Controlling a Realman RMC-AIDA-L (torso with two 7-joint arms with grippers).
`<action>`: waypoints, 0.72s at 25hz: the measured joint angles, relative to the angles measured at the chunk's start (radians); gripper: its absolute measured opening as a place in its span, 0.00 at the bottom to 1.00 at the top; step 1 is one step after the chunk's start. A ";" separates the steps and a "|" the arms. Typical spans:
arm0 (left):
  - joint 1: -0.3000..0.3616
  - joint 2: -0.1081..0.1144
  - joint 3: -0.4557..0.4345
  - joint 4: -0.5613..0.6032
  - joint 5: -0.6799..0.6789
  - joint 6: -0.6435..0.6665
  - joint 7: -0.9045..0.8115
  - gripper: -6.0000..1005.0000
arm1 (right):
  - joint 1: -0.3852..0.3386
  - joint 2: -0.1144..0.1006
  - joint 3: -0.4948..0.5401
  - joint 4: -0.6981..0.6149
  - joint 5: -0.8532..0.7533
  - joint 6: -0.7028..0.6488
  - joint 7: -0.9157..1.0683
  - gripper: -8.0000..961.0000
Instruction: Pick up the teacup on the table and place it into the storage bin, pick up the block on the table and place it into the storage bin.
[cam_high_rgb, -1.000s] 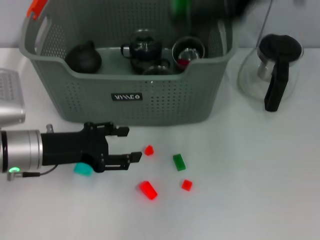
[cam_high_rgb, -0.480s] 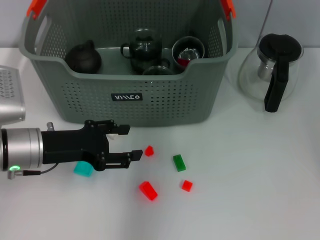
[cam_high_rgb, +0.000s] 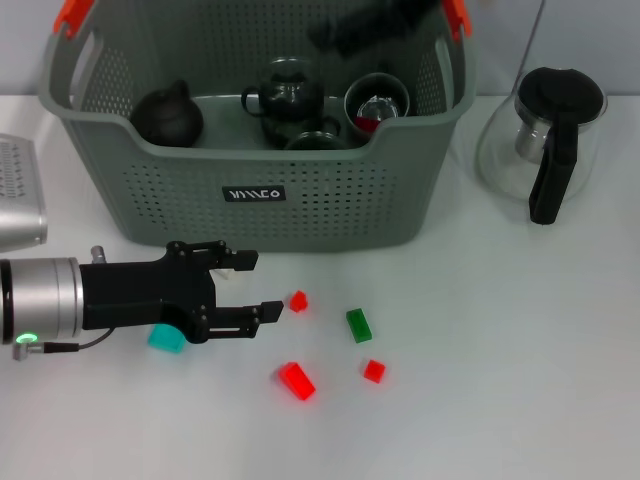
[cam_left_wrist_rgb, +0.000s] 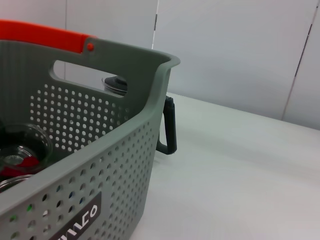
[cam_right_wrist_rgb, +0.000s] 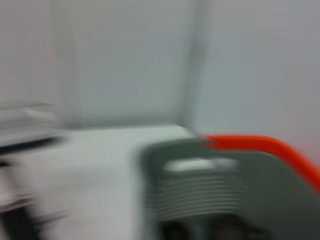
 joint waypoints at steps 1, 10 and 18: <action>0.000 0.000 0.000 0.000 0.000 0.001 0.000 0.75 | -0.033 -0.002 0.000 -0.033 0.043 -0.055 -0.015 0.85; 0.000 0.000 0.000 -0.001 0.000 -0.003 0.003 0.75 | -0.295 0.036 -0.056 -0.179 0.022 -0.399 -0.071 0.98; 0.000 -0.003 0.001 -0.007 0.000 -0.008 0.014 0.75 | -0.265 0.047 -0.221 0.131 -0.096 -0.170 -0.094 0.98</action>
